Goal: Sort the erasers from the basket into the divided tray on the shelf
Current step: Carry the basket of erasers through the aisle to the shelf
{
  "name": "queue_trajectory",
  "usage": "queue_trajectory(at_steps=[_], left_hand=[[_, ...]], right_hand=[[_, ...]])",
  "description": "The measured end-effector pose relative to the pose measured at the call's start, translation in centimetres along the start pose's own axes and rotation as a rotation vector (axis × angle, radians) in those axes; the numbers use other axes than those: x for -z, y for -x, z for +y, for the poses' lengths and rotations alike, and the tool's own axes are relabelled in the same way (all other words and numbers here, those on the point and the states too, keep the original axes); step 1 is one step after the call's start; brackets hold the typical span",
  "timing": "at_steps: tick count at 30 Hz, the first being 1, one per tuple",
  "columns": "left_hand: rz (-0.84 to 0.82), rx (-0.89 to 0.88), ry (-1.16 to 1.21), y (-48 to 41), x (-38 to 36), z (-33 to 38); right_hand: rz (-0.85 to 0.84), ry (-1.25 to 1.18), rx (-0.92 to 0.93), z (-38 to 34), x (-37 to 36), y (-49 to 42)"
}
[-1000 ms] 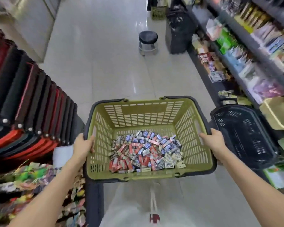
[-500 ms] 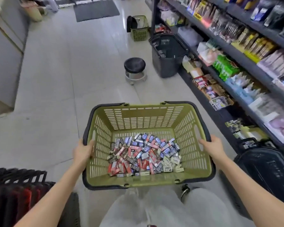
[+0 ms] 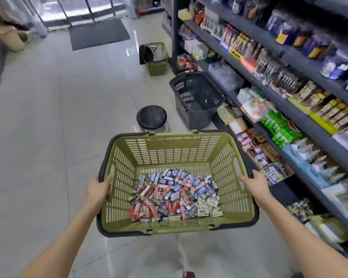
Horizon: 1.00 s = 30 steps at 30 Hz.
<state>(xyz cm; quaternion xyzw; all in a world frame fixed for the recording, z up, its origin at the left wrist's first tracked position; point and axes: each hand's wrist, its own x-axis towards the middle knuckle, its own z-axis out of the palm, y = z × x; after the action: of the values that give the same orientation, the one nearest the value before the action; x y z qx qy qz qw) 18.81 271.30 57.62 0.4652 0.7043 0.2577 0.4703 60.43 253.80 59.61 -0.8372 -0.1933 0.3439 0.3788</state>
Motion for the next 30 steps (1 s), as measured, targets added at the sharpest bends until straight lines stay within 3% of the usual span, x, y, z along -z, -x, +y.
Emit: queue_trajectory(at_steps=[14,30], left_hand=[[-0.03,-0.07,-0.127,-29.1,-14.0,21.5],[-0.203,-0.209,-0.309,-57.5,-30.1,45.7]], right_hand=[[0.09,0.062,-0.045,-17.1,-4.9,-30.1],[0.311,-0.094,-0.22,-28.8,-9.4,-54.0]])
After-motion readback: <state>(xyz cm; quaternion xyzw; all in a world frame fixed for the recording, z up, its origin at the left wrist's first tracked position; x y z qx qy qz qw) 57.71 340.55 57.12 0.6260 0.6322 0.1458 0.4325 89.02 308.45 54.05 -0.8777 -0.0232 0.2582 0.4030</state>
